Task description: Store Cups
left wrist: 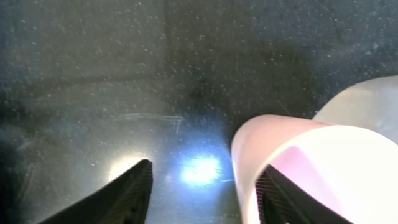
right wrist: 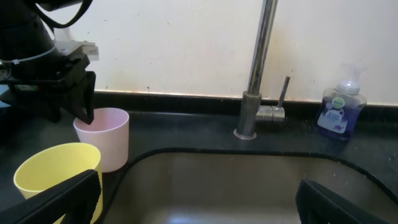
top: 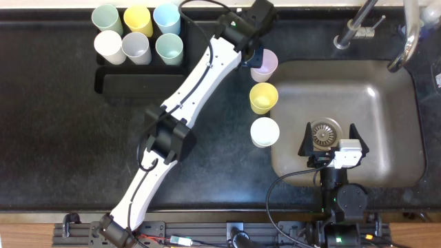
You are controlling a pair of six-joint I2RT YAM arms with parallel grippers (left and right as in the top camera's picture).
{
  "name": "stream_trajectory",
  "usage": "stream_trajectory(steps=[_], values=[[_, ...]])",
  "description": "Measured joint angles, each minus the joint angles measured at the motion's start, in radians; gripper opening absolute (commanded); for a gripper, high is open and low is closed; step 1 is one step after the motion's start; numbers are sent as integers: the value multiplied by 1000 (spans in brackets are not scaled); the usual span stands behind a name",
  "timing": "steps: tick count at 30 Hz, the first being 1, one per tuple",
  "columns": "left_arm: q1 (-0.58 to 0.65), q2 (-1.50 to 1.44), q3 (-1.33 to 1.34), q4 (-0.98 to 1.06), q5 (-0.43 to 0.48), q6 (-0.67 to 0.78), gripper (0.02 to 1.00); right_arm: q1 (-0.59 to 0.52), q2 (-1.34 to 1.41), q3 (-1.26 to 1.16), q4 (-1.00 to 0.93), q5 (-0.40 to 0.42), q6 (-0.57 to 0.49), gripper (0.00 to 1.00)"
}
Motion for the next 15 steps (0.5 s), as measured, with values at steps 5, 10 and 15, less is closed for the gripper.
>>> stream_trajectory(steps=[5, 10, 15], values=[[-7, 11, 0, 0, 8, 1, 321, 0, 0, 0, 0, 0, 0, 996], [-6, 15, 0, 0, 17, 2, 56, 0, 0, 0, 0, 1, -1, 998], [-6, 15, 7, 3, 31, 4, 36, 0, 0, 0, 0, 0, 0, 996]])
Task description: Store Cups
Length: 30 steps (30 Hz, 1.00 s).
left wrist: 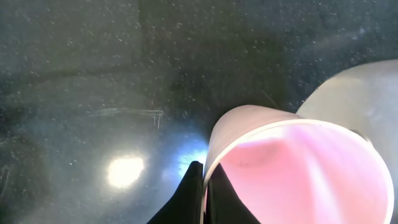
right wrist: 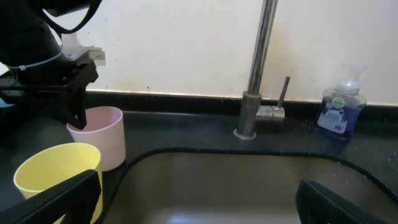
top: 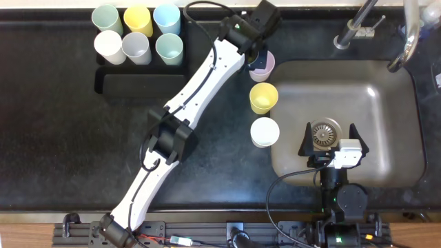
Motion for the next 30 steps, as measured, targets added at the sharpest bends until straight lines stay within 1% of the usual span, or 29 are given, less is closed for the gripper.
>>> stream_trajectory(steps=[7, 11, 16, 19, 26, 30], values=[[0, 0, 2, -18, 2, 3, 34, 0, 0, 0, 0, 0, -1, 998], [10, -13, 0, -39, 2, 30, 34, 0, 0, 0, 0, 0, 0, 998], [63, -155, -95, -37, -6, 61, 34, 0, 0, 0, 0, 0, 0, 998], [136, -333, -203, -24, -25, 78, 34, 0, 0, 0, 0, 0, 0, 998], [409, -781, -515, 77, -75, 141, 38, 0, 0, 0, 1, 0, 0, 998], [554, -914, -716, 138, -59, 189, 36, 0, 0, 0, 0, 0, 0, 996]])
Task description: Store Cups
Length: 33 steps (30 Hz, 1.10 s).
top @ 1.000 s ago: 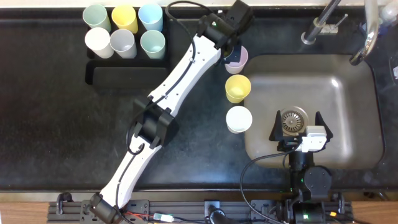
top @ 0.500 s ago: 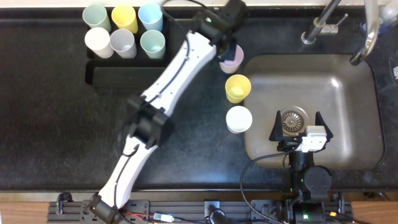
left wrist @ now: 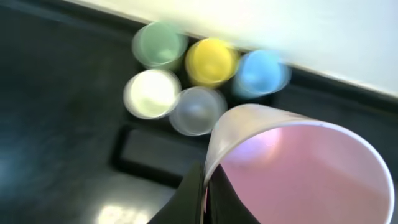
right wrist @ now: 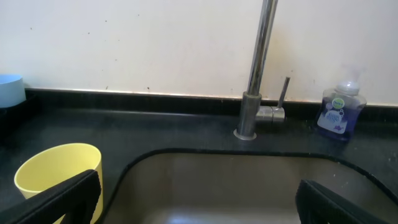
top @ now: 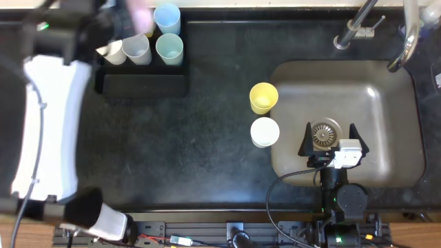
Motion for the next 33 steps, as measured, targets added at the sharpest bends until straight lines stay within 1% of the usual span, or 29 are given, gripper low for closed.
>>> stream_trajectory(steps=[7, 13, 16, 22, 33], values=[[222, -40, -270, 75, 97, 106, 36, 0, 0, 0, 0, 0, 0, 998], [344, -41, -390, 160, 165, 180, 36, 0, 0, 0, 0, 0, 0, 998], [364, -41, -419, 187, 182, 196, 36, 0, 0, 0, 1, 0, 0, 996], [363, -22, -426, 203, 202, 210, 36, 0, 0, 0, 1, 0, 0, 998], [363, 78, -429, 227, 209, 210, 38, 0, 0, 0, 0, 0, 0, 998]])
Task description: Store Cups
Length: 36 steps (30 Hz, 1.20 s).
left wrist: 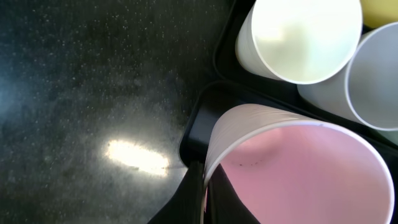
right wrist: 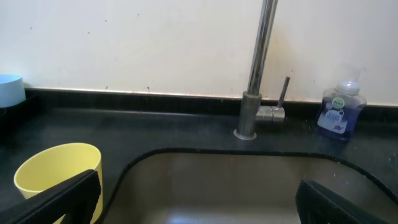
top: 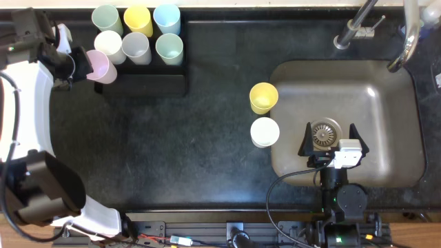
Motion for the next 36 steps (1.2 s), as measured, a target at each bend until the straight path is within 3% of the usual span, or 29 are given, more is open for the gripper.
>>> stream_trajectory(steps=[22, 31, 36], values=[[0, 109, 0, 42, 0, 3, 56, 0, 0, 0, 0, 0, 0, 996], [0, 134, -1, 48, 0, 3, 91, 0, 0, 0, 0, 0, 0, 996], [0, 134, -1, 55, 0, 4, 167, 0, 0, 0, 0, 0, 0, 998]])
